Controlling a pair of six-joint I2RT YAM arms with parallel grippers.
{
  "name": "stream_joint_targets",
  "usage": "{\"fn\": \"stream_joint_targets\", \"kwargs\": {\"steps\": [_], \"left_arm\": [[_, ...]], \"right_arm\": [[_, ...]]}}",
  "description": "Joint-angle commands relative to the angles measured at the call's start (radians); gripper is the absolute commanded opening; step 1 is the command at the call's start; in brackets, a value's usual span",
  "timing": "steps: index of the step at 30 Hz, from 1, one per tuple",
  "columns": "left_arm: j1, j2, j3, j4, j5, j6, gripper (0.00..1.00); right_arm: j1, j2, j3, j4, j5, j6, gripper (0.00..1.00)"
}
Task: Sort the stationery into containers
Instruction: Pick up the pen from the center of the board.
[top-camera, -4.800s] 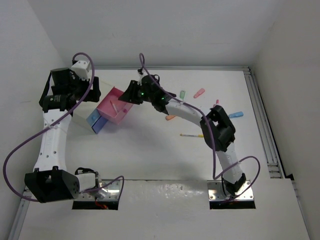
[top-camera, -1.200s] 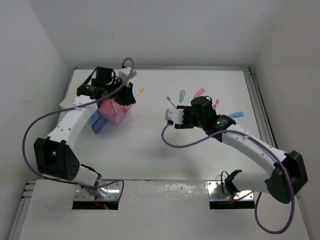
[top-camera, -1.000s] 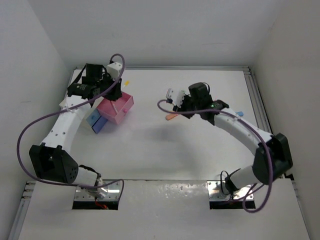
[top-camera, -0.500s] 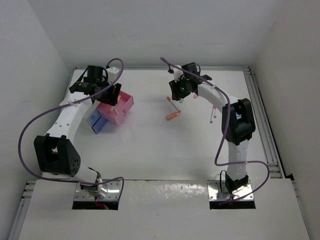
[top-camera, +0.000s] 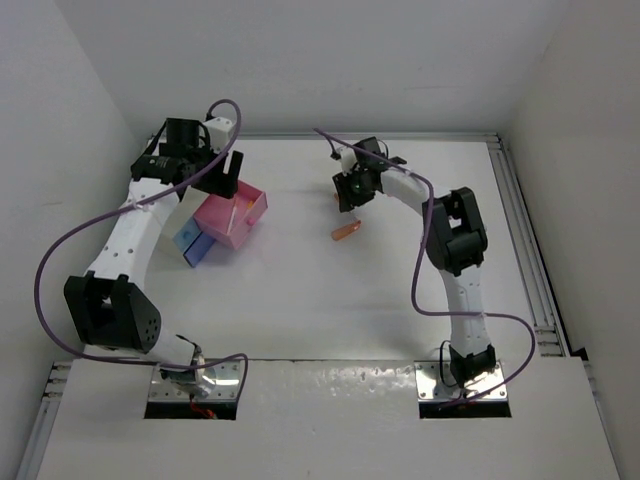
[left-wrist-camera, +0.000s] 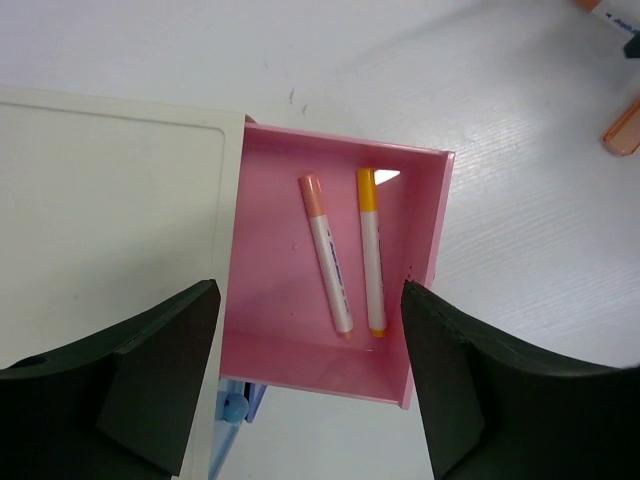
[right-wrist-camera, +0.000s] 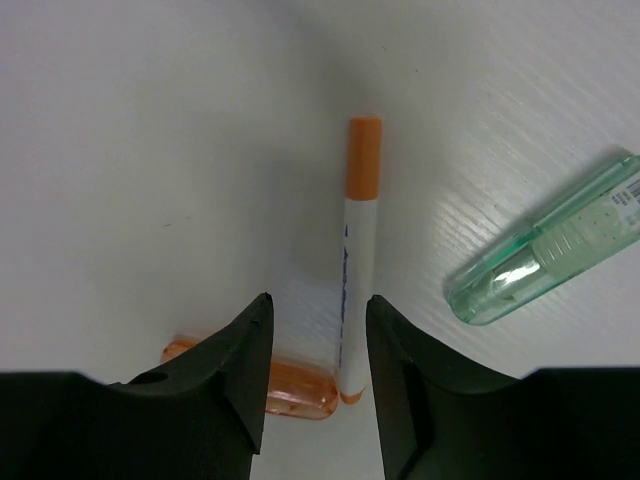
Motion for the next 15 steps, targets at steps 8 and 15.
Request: {"fn": "stream_joint_targets", "kwargs": {"steps": [8,15], "left_arm": [[0.012,-0.033,0.046,0.004,0.016,-0.032,0.79],[0.012,-0.033,0.056,0.007,0.022,-0.032,0.79]], "right_arm": [[0.002,0.096,0.057,0.047,0.073,-0.124,0.36],[0.034,0.111,0.067,0.005,0.135,-0.226,0.00]]}}
